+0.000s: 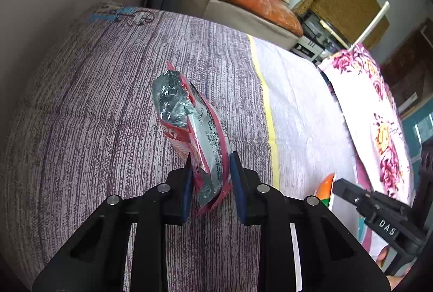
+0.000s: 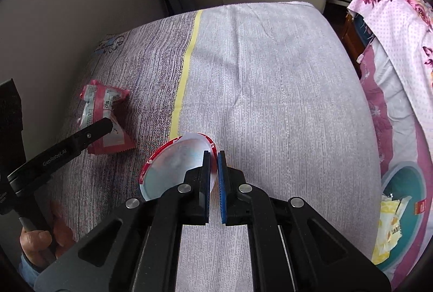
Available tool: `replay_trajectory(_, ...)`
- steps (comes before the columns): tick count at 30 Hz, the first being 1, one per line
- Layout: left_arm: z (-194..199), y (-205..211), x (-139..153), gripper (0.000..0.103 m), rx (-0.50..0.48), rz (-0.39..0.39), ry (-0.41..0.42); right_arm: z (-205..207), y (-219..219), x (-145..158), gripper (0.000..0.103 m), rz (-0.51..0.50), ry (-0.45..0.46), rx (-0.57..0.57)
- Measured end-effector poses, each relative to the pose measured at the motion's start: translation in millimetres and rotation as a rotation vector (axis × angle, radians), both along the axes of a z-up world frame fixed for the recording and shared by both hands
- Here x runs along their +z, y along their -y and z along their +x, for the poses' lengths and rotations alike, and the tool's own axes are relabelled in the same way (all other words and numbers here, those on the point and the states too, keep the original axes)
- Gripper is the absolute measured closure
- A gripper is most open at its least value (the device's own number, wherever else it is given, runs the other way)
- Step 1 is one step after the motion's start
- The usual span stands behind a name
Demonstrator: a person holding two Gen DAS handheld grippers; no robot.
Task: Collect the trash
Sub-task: 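Grasp the silver-pink wrapper with the left tool while the right tool grasps the clear lid, then carry the wrapper and lid over the teal bin and release both inside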
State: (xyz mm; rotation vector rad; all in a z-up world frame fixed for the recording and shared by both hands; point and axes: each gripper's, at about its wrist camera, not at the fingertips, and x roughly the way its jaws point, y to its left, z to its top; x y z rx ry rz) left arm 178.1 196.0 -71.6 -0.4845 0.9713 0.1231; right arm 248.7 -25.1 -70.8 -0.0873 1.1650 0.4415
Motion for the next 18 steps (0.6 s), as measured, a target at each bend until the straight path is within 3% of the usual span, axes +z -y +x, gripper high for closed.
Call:
replay_trajectory(4,-10,17,7,0.080,-0.055,0.041,0.008,-7,10,6,0.098,0.011,0.022,-0.010)
replay_trajectory(18,-27,113,32,0.080,-0.273,0.063,0.031,-34,80,41,0.098,0.071,0.092,-0.107)
